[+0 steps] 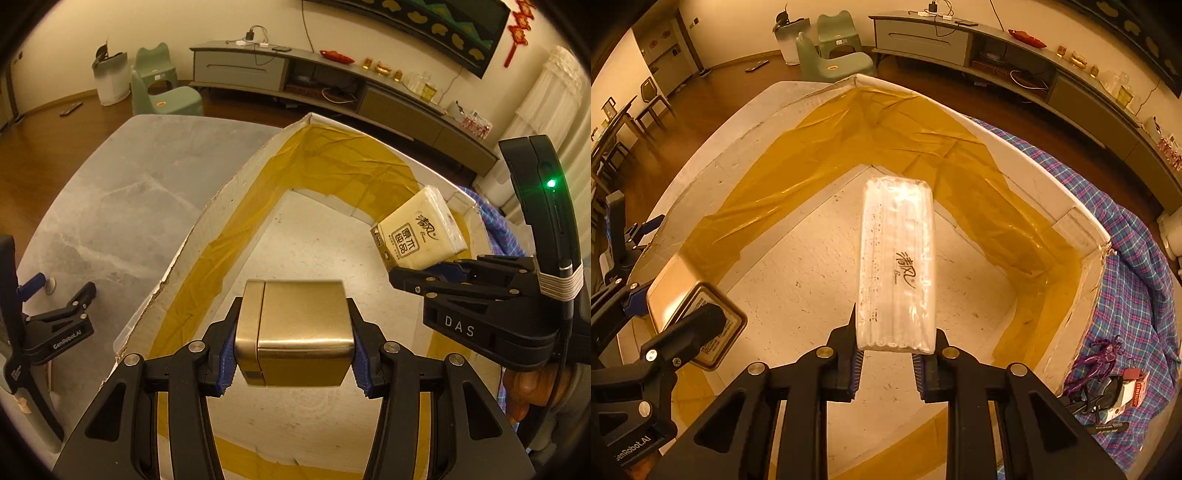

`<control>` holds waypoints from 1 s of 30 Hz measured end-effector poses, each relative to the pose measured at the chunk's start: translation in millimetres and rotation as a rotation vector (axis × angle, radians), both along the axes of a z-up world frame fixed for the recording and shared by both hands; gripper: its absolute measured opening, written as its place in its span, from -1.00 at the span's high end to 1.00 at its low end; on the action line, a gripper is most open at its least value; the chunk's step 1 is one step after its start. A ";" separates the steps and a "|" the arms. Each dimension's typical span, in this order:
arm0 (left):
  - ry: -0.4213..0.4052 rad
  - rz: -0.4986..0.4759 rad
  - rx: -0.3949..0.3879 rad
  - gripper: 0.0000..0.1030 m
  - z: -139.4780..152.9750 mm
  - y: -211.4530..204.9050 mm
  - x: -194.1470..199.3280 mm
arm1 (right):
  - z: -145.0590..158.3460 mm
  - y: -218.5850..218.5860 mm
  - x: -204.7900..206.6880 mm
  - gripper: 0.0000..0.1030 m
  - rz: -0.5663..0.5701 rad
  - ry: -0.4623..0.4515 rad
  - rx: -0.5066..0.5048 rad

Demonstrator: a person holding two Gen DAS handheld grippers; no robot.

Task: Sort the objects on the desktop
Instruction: 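Open the left tool to drop the tin while the right tool drops the pack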

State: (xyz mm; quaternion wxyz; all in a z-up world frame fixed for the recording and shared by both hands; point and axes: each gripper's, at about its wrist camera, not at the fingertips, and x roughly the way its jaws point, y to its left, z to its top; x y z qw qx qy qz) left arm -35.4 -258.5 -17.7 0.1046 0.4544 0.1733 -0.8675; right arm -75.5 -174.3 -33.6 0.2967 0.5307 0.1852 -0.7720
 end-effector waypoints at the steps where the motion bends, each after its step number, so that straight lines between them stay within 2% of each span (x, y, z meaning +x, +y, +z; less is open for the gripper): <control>1: -0.003 0.002 0.005 -0.04 -0.3 -1.5 0.3 | 0.3 -0.8 0.4 0.49 -0.002 0.002 0.000; 5: -0.014 0.007 0.010 -0.05 -1.3 -5.5 2.0 | 4.4 0.8 4.7 0.32 -0.011 0.011 -0.006; 16: 0.018 0.015 0.013 -0.05 11.6 -9.4 13.1 | 22.3 5.6 29.6 0.21 0.018 0.092 -0.002; 30: 0.059 -0.008 -0.074 -0.05 40.0 21.3 24.1 | 47.8 38.4 63.9 0.13 0.032 0.217 -0.014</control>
